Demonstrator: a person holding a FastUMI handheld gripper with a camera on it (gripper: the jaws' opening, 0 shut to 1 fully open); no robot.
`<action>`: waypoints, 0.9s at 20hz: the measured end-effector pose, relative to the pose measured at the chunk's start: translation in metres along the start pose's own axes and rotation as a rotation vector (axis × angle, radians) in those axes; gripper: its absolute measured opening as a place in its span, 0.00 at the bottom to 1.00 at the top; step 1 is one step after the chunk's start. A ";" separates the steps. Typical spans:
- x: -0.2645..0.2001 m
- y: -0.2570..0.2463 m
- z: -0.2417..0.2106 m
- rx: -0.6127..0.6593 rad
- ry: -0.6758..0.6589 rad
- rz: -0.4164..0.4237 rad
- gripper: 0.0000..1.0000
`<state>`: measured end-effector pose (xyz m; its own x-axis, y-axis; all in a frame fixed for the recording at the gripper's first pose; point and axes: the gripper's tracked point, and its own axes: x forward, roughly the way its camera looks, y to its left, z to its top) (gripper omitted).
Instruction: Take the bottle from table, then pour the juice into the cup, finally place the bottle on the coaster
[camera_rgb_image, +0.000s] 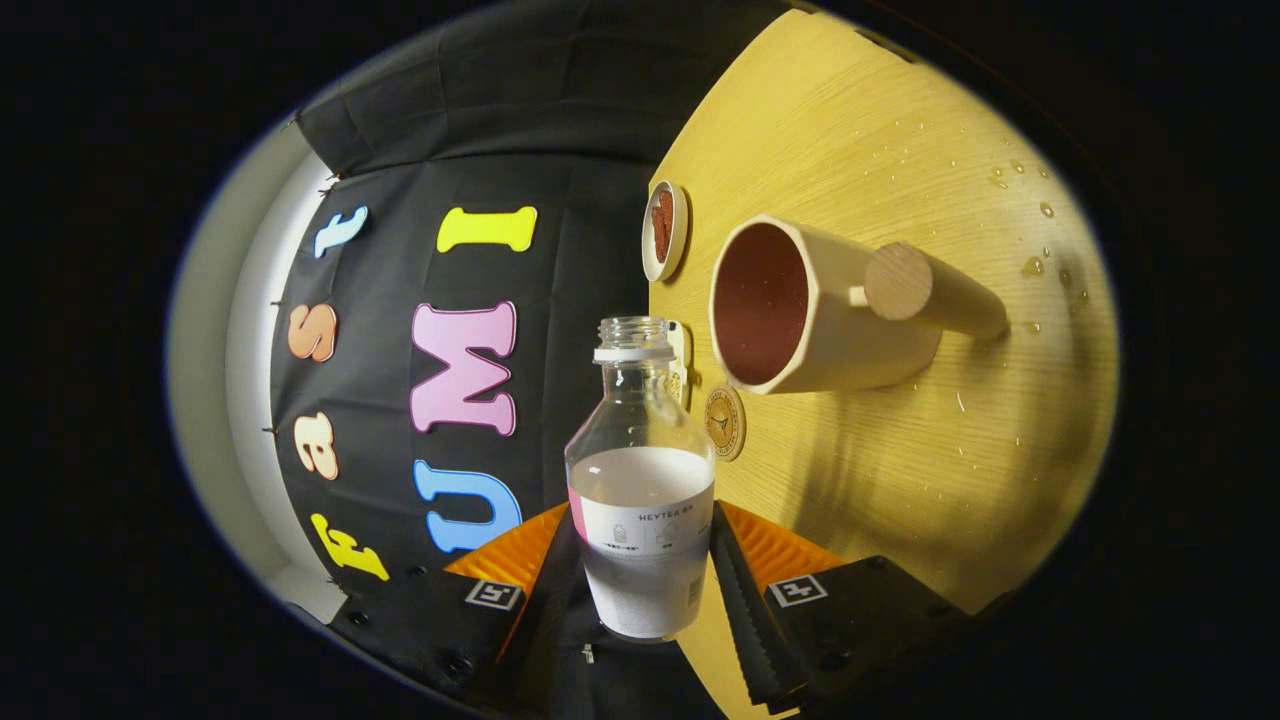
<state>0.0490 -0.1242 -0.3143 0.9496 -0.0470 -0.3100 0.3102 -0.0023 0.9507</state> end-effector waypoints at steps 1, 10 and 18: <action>0.000 0.000 0.001 0.015 -0.006 0.001 0.74; 0.000 0.003 0.011 0.114 -0.056 0.016 0.74; 0.001 0.001 0.008 0.189 -0.054 0.015 0.74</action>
<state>0.0499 -0.1326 -0.3137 0.9487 -0.1020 -0.2994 0.2771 -0.1884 0.9422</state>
